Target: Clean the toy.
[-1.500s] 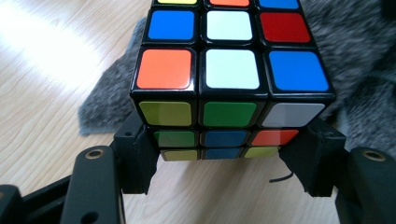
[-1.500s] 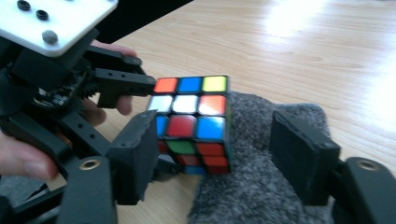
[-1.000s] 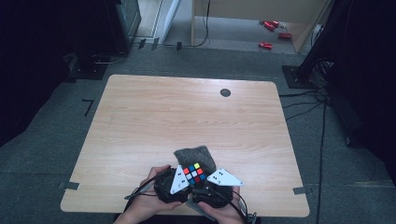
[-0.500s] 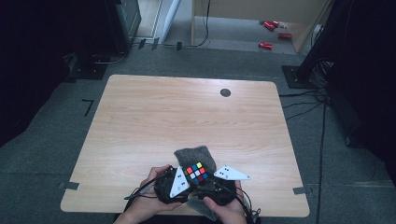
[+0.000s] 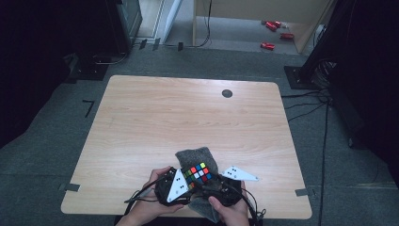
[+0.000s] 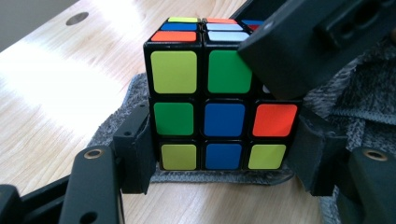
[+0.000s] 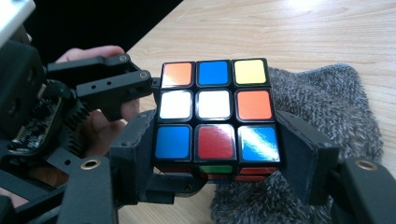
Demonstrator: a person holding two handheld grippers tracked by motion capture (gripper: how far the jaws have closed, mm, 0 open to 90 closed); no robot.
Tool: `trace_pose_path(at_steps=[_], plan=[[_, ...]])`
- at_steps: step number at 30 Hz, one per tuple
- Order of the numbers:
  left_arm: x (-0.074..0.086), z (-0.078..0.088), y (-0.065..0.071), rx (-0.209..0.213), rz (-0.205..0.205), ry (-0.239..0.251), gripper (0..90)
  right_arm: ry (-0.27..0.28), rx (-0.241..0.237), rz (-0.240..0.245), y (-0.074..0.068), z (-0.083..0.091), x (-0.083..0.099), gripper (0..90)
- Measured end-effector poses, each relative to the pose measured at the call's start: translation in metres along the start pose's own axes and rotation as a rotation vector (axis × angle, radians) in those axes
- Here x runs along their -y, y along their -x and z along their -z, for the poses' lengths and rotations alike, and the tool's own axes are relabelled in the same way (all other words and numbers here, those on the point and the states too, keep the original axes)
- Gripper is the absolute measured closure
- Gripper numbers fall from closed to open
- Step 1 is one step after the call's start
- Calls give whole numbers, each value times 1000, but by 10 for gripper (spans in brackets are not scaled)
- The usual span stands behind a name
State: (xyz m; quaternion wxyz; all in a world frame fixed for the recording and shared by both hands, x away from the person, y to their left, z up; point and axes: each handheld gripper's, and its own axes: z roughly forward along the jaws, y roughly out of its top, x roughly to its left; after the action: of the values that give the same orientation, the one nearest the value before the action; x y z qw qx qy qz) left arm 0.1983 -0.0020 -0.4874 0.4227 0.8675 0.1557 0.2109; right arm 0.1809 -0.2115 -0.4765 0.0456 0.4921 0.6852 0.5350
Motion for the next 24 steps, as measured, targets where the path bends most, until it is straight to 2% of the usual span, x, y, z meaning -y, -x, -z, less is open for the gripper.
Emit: trace_pose_path(at_steps=[1,2,5,7,11,15,19,24], plan=[[0,0,0,0,0,0,323,6,-4,-6,1,1,0,341],[3,-4,2,-32,-22,-27,318,13,-10,-20,1,2,-1,341],[7,-7,1,-32,-5,-29,308,32,-25,-33,3,5,-3,342],[7,-7,0,-31,2,-15,307,38,-28,-41,4,6,-3,343],[7,-4,2,-45,-14,27,337,53,-50,-61,6,7,-4,343],[7,-1,2,-51,-11,62,342,62,-71,-77,8,8,-4,343],[8,1,3,-68,-25,90,339,66,-99,-109,11,10,-5,343],[8,1,3,-59,-19,116,317,57,-116,-145,14,9,-4,343]])
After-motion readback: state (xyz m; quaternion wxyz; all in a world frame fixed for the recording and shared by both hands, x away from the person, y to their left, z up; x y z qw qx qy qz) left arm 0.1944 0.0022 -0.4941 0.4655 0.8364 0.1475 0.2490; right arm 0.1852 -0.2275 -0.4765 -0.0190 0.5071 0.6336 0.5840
